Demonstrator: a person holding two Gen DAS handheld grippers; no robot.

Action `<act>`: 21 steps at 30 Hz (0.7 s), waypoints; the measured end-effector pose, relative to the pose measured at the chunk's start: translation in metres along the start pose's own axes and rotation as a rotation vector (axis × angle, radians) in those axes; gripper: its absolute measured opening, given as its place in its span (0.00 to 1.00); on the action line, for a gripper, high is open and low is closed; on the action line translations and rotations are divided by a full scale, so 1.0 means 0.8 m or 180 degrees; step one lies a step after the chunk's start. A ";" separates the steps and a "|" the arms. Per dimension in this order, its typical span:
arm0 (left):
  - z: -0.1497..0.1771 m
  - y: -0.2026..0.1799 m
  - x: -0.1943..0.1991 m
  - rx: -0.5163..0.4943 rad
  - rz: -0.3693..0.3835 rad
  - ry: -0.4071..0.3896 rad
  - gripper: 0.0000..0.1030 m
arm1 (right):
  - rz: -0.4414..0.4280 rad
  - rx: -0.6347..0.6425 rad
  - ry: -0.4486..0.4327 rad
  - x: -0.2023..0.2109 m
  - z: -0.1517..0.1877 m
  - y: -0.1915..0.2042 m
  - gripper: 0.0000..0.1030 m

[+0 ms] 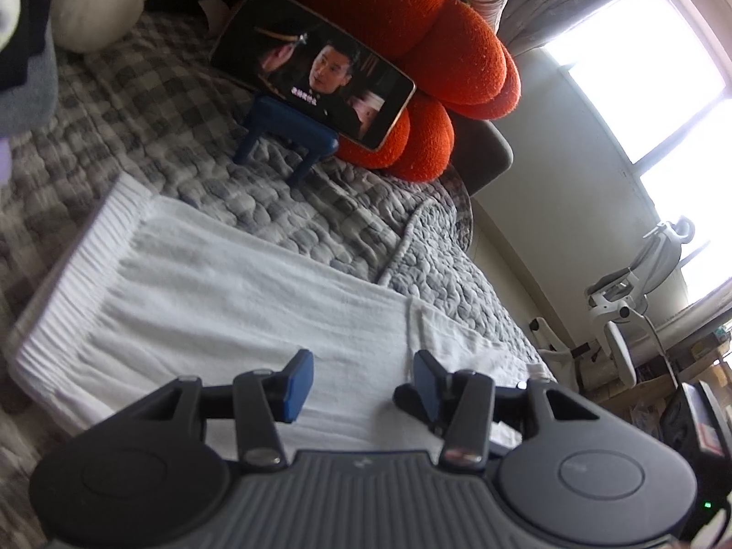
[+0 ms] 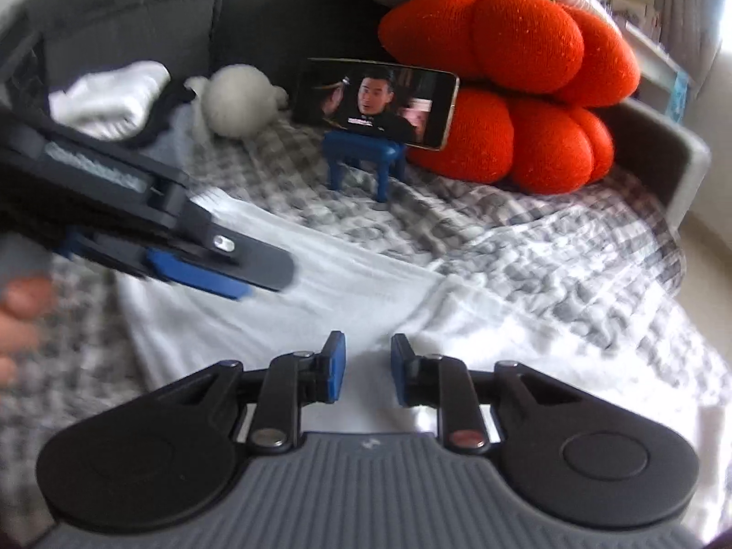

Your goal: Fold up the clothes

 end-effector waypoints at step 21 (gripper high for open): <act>0.005 -0.018 -0.020 0.0010 0.0198 0.0138 0.50 | 0.0188 -0.0265 -0.0046 0.031 0.023 0.001 0.31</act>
Point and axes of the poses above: each gripper's, at about its wrist camera, not at the fingertips, and x roughly against the way its jaws point, y to its left, z to its underside, the point moved 2 cm from there along -x, roughly the way its jaws point, and after that the axes turned 6 degrees about x, right-handed, at the moved point
